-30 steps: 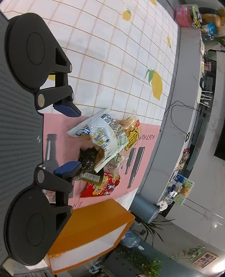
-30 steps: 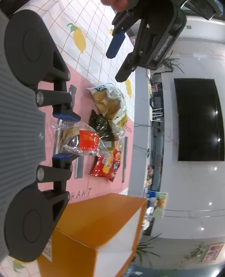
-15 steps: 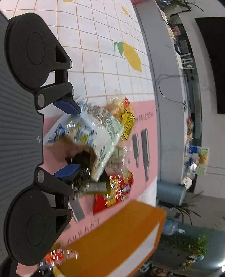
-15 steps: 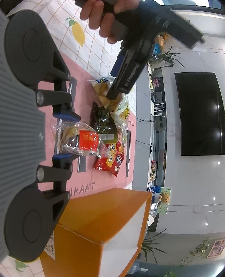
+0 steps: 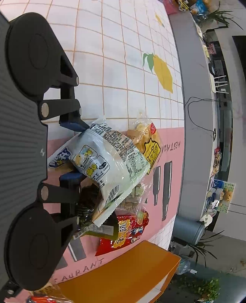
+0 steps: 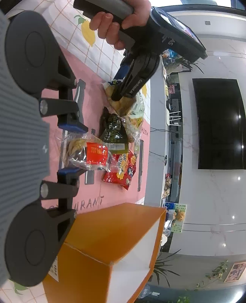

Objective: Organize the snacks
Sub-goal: 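Carry the clear bag over the orange box with the right gripper while the left lifts the white bag, then open the right gripper over the box while the left lowers the white bag into it, then withdraw both open grippers from the orange box back over the snack pile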

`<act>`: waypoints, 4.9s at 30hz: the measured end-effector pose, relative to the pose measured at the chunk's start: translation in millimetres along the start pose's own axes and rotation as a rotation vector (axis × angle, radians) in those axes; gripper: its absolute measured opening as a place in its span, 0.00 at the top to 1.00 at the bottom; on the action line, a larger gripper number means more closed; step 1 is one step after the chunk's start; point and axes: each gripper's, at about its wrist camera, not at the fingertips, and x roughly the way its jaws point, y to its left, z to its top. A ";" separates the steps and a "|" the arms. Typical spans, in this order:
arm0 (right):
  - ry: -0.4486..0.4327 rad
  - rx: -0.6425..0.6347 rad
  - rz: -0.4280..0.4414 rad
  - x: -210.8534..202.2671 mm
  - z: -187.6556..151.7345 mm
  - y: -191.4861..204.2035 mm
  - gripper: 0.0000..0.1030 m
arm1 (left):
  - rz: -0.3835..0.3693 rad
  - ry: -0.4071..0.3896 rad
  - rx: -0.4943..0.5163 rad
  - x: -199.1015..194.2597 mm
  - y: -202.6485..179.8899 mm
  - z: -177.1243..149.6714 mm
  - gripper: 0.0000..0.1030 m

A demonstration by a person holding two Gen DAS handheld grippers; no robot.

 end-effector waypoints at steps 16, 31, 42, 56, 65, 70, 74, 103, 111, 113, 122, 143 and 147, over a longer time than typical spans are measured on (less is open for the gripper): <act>-0.089 0.033 0.022 -23.1 20.7 -9.8 0.66 | -0.032 -0.055 -0.147 -67.5 3.6 -12.2 0.54; -0.263 0.149 0.075 -77.7 67.8 -56.6 0.66 | -0.104 -0.153 -0.156 -120.2 -33.6 -21.0 0.54; -0.273 0.295 0.093 -100.0 94.7 -141.4 0.66 | -0.185 -0.159 -0.158 -131.6 -69.3 -12.1 0.54; 0.013 0.397 0.041 -41.2 93.1 -199.9 0.66 | -0.254 -0.131 -0.055 -118.3 -135.8 9.7 0.54; 0.216 0.411 0.014 6.9 79.4 -202.0 0.66 | -0.288 -0.114 0.015 -111.0 -163.0 2.0 0.54; 0.272 0.423 0.007 15.4 73.8 -200.5 0.66 | -0.284 -0.092 0.034 -107.8 -172.7 0.7 0.54; 0.279 0.436 0.011 9.7 72.7 -197.7 0.65 | -0.291 -0.091 0.044 -111.3 -176.5 -1.9 0.54; 0.078 0.674 -0.085 -81.4 79.1 -273.3 0.30 | -0.294 -0.078 0.069 -106.0 -246.4 22.1 0.54; 0.012 0.674 -0.153 -106.3 78.6 -293.5 0.30 | -0.330 0.009 0.022 -50.7 -281.1 34.6 0.54; 0.010 0.709 -0.159 -107.5 76.4 -297.5 0.30 | -0.343 0.031 0.037 -36.8 -291.1 36.8 0.54; -0.009 0.716 -0.173 -106.5 82.8 -300.3 0.30 | -0.251 0.054 0.097 7.3 -325.3 38.3 0.54; -0.046 0.736 -0.158 -105.2 84.7 -298.7 0.30 | -0.239 -0.019 0.118 -38.6 -312.6 27.2 0.17; -0.057 0.731 -0.158 -105.8 85.8 -296.4 0.30 | -0.225 -0.053 0.078 -57.5 -301.8 31.6 0.17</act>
